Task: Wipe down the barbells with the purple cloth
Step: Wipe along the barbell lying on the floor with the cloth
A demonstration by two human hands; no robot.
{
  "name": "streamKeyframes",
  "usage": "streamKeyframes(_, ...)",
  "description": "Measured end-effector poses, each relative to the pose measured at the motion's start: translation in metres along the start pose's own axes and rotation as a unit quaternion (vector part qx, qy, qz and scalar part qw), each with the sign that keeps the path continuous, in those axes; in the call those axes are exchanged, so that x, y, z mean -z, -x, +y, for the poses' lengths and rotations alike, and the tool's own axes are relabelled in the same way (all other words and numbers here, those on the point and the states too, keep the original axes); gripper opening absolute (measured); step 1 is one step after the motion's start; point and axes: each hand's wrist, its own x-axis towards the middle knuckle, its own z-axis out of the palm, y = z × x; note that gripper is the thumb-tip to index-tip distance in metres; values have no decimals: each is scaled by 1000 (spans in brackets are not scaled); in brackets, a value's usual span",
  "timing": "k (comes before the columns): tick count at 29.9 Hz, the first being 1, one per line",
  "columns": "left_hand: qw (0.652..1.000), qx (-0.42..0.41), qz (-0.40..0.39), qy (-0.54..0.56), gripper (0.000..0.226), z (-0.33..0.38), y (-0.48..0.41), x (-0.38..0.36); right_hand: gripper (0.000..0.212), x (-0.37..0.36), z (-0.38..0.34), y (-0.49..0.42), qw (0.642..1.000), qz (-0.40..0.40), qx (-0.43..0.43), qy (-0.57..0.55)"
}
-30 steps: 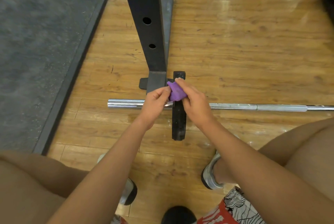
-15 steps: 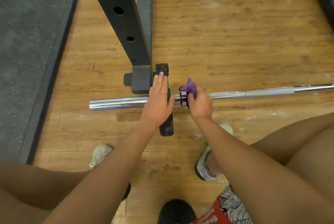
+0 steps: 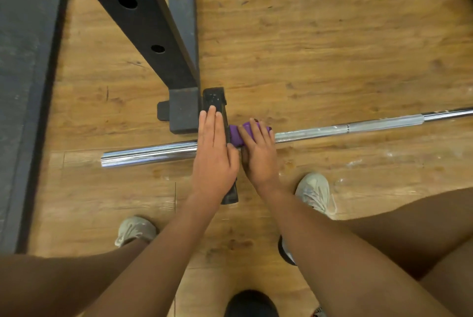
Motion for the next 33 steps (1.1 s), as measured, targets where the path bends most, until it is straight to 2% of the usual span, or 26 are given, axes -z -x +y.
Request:
streamKeyframes(3, 1000, 7, 11, 3, 63, 1, 0, -1, 52, -4, -3, 6, 1000, 17, 1, -2)
streamKeyframes(7, 1000, 9, 10, 2, 62, 3, 0, 0, 65, -9, 0, 22, 998, 45, 40, 16)
streamKeyframes(11, 1000, 13, 2, 4, 62, 1, -1, 1, 83, -19, 8, 39, 998, 19, 38, 46)
streamKeyframes(16, 1000, 9, 1, -1, 62, 2, 2, 0, 62, -13, -11, 6, 1000, -2, -7, 20)
streamKeyframes(21, 1000, 9, -10, -6, 62, 2, 12, 0, 77, -13, -6, 24, 1000, -9, -16, 22)
streamKeyframes(24, 1000, 3, -19, -17, 63, 3, 22, -1, 69, -8, -17, 32, 999, -18, -44, -1)
streamKeyframes(27, 998, -7, -20, -52, 64, 1, 32, -3, 60, 2, -25, 5, 994, -66, -84, 4)
streamKeyframes(30, 994, 3, -31, -101, 64, 1, 43, -3, 66, 7, -14, -1, 994, -96, -51, 25)
streamKeyframes(33, 991, -3, -38, -128, 60, 3, 44, 1, 69, 10, -9, 32, 998, -64, -23, -13)
